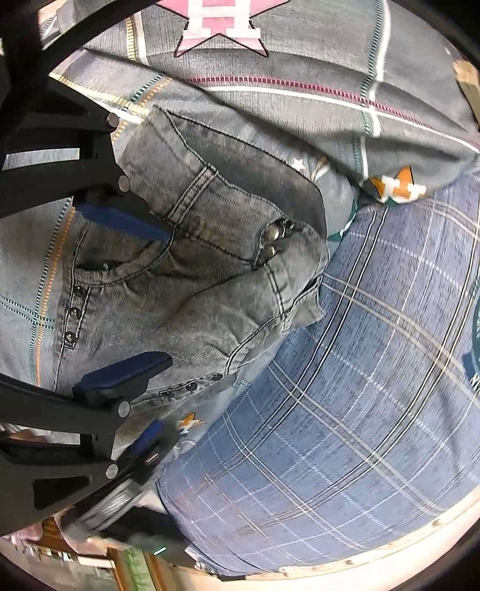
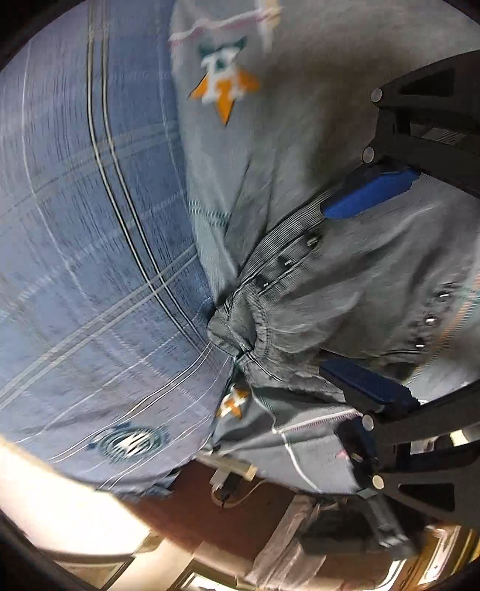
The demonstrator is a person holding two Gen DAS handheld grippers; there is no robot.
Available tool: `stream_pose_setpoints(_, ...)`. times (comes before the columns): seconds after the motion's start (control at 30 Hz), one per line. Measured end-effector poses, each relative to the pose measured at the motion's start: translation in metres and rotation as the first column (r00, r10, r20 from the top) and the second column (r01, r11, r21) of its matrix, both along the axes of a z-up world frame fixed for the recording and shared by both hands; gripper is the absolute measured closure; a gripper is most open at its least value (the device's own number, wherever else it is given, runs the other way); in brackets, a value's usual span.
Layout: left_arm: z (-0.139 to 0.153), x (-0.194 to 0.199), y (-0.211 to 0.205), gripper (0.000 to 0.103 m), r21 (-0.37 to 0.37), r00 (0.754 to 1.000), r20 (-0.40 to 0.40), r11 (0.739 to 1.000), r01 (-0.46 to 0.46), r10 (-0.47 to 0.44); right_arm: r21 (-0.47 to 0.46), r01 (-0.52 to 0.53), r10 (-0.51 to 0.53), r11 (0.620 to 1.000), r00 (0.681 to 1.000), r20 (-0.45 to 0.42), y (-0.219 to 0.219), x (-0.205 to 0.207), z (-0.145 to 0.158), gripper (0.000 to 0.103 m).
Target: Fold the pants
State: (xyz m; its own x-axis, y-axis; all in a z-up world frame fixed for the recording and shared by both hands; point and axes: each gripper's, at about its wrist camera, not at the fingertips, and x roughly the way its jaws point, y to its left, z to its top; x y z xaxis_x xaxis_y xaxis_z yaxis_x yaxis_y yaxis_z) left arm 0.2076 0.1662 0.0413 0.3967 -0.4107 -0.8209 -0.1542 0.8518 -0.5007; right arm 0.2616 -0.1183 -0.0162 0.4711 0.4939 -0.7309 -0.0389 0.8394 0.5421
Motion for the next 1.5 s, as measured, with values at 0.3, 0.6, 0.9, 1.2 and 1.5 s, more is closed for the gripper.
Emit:
stream_pose_setpoints(0.3,-0.005,0.006,0.021,0.04,-0.053,1.0,-0.026,0.998,-0.014,0.012,-0.077,-0.067,0.05,0.995,0.979,-0.197,0.034,0.104,-0.049,0.048)
stream_pose_setpoints(0.6,-0.005,0.007,0.034,0.04,-0.046,0.999,-0.024,0.998,-0.048,0.047,-0.086,-0.204,0.206,0.975,0.978,0.017,0.079,0.052,0.005,0.103)
stream_pose_setpoints(0.9,-0.015,0.009,0.024,0.035,-0.038,0.999,-0.026,0.999,-0.035,0.034,0.006,-0.168,0.168,0.986,0.986,-0.001,0.053,0.039,0.009,0.102)
stream_pose_setpoints(1.2,-0.027,0.02,0.005,0.033,-0.057,0.999,-0.052,0.998,0.008,-0.011,-0.086,-0.127,0.115,0.988,0.984,-0.139,0.033,0.082,-0.039,0.094)
stream_pose_setpoints(1.5,-0.025,0.016,0.004,0.033,-0.036,0.999,-0.041,0.999,0.004,-0.006,-0.052,-0.125,0.119,0.991,0.988,-0.093,0.026,0.071,-0.049,0.093)
